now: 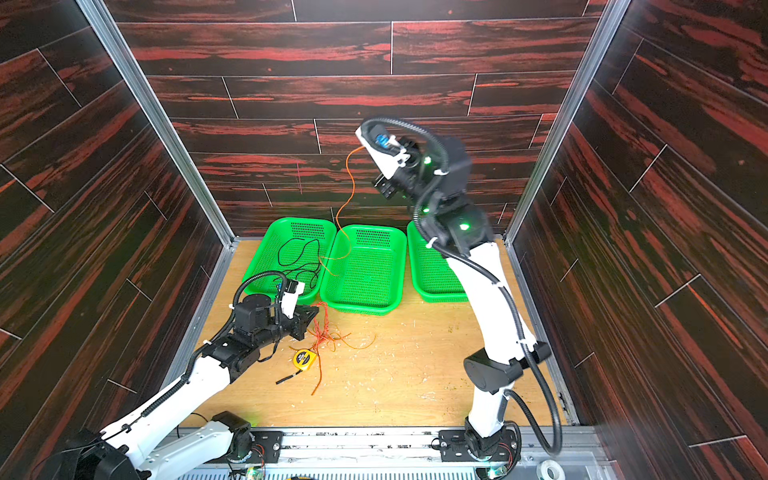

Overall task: Untangle the cables
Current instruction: 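Raise the orange wire high and swing it over the middle basket with the right gripper, then lower and release the orange wire into the middle basket with the right gripper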

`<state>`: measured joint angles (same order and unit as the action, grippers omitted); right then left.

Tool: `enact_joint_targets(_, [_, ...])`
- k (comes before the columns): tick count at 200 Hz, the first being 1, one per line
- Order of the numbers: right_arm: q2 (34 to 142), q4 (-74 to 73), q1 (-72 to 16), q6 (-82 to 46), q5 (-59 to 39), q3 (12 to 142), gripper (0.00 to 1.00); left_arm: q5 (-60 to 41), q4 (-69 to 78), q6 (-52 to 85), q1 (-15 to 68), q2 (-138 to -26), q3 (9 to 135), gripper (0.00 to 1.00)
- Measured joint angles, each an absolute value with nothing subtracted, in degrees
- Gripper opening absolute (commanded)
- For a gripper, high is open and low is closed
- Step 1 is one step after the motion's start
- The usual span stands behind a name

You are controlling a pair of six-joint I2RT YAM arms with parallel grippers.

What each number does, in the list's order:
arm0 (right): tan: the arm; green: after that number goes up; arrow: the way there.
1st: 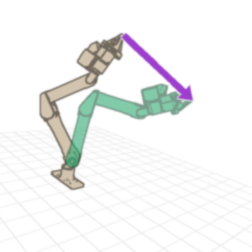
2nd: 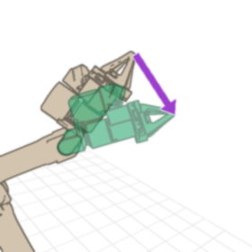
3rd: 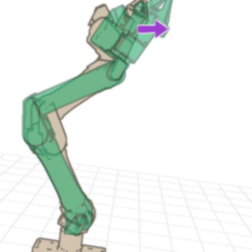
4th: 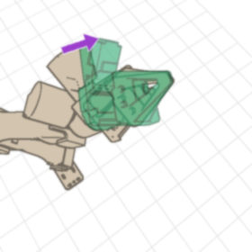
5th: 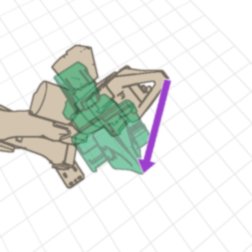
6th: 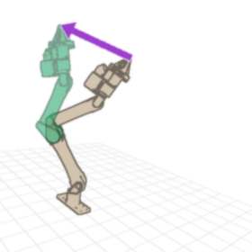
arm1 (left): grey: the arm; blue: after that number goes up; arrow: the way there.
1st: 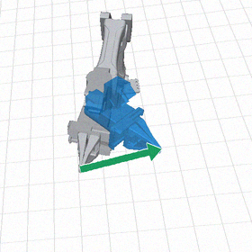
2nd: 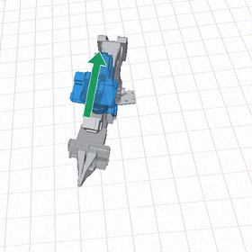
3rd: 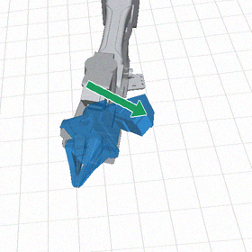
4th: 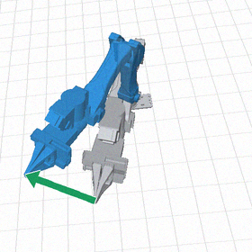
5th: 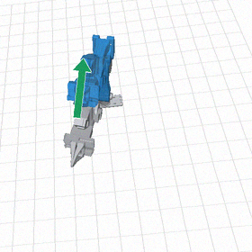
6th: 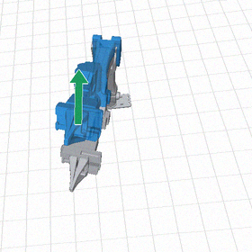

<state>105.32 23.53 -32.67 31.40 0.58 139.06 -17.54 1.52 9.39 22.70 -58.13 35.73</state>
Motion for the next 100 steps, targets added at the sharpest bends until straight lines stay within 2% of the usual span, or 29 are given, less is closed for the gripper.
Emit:
enact_joint_targets(61, [111.5, 16.7, -29.6, 29.3, 5.8, 119.5, 0.00, -17.3, 1.3, 9.5, 22.9, -55.0, 35.2, 0.00])
enact_joint_targets(100, [112.5, 14.5, -27.7, 25.6, 8.6, 115.0, 0.00, -17.1, 1.1, 9.5, 23.0, -53.5, 34.9, 0.00])
